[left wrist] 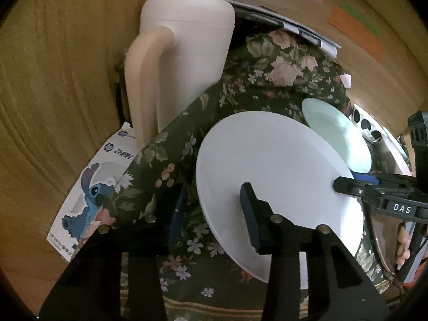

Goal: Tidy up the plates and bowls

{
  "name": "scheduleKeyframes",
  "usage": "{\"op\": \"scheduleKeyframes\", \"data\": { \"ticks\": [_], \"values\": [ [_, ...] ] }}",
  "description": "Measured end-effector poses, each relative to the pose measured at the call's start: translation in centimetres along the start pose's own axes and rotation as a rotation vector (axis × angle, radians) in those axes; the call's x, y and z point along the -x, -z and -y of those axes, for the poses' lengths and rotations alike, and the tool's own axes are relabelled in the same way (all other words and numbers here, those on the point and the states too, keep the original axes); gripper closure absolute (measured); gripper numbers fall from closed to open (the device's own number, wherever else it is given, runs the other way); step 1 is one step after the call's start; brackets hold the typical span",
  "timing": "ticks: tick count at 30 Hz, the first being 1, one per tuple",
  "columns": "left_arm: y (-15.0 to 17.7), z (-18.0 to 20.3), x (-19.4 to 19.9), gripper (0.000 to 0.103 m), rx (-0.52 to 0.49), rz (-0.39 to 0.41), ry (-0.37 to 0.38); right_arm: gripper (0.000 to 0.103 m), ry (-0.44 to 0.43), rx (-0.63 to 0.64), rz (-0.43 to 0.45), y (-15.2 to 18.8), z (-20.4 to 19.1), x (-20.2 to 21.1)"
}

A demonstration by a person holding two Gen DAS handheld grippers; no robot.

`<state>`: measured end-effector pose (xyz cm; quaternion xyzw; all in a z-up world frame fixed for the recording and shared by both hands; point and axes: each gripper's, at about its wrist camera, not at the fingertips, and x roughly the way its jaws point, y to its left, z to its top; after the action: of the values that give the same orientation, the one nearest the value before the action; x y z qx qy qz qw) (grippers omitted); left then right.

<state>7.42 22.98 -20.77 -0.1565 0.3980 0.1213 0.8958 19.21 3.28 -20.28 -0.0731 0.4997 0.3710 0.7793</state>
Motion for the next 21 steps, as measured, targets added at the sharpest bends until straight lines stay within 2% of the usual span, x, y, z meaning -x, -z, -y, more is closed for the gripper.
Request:
{"op": "scheduleKeyframes", "data": {
  "ticks": [5,21],
  "values": [
    [0.01,0.33,-0.38,0.068,-0.016,-0.010,0.030,0.071,-0.004,0.005,-0.006,-0.02,-0.14,-0.25],
    [0.03,1.06,0.34,0.068,-0.032,0.012,-0.001,0.074,-0.011,-0.018,0.024,0.56,-0.11,0.43]
  ]
}}
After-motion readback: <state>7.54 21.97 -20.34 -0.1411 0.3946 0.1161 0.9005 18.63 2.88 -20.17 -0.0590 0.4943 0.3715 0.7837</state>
